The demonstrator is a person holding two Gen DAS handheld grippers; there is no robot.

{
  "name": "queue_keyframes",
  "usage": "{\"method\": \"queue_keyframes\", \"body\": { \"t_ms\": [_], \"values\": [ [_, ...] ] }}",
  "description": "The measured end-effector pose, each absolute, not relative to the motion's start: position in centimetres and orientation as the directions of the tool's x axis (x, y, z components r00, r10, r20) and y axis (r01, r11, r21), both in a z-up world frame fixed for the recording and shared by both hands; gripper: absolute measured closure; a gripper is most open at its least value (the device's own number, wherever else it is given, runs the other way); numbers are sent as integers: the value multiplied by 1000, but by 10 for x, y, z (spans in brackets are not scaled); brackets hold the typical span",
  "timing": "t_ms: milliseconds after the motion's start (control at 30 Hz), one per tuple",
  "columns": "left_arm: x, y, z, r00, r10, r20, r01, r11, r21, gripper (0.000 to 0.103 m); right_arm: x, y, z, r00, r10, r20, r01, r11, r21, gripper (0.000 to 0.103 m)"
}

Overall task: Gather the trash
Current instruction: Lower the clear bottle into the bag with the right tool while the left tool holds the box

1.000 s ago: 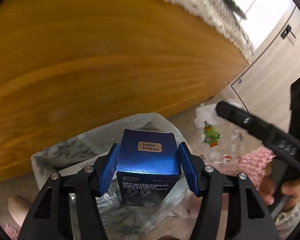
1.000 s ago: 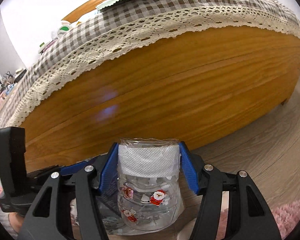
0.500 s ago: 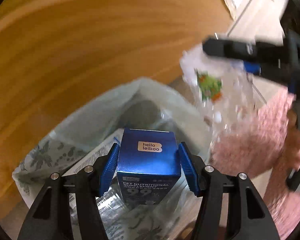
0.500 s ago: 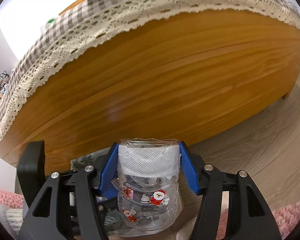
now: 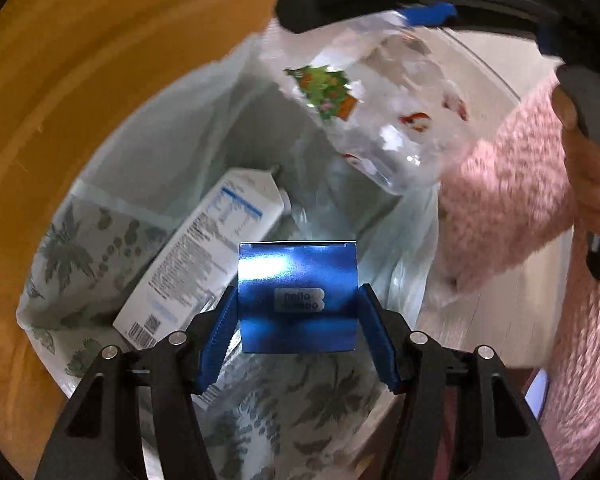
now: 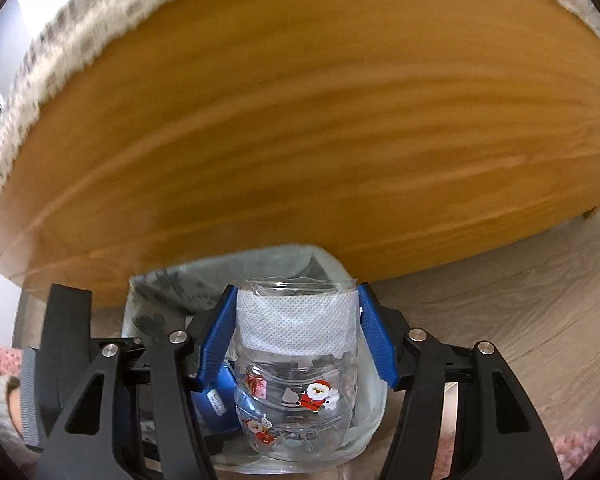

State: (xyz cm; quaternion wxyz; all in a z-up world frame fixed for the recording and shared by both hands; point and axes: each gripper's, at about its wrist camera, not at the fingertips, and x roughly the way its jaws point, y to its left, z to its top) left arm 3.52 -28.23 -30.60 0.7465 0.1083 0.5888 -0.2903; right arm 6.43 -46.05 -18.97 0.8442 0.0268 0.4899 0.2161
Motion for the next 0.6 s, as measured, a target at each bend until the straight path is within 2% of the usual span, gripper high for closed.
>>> {"method": "queue_keyframes", "body": {
  "t_ms": [167, 400, 600],
  "values": [
    [32, -283, -306, 126, -316, -940, 562, 804, -195, 45, 56, -437, -193, 432, 411, -803, -394, 887, 242, 45],
    [40, -268, -299, 135, -375, -917, 489, 830, -268, 45, 54, -418, -215, 416, 365, -833, -437, 883, 169, 45],
    [42, -269, -300, 119, -381, -917, 487, 827, -281, 45, 56, -411, -222, 423, 346, -837, -438, 887, 146, 44]
  ]
}}
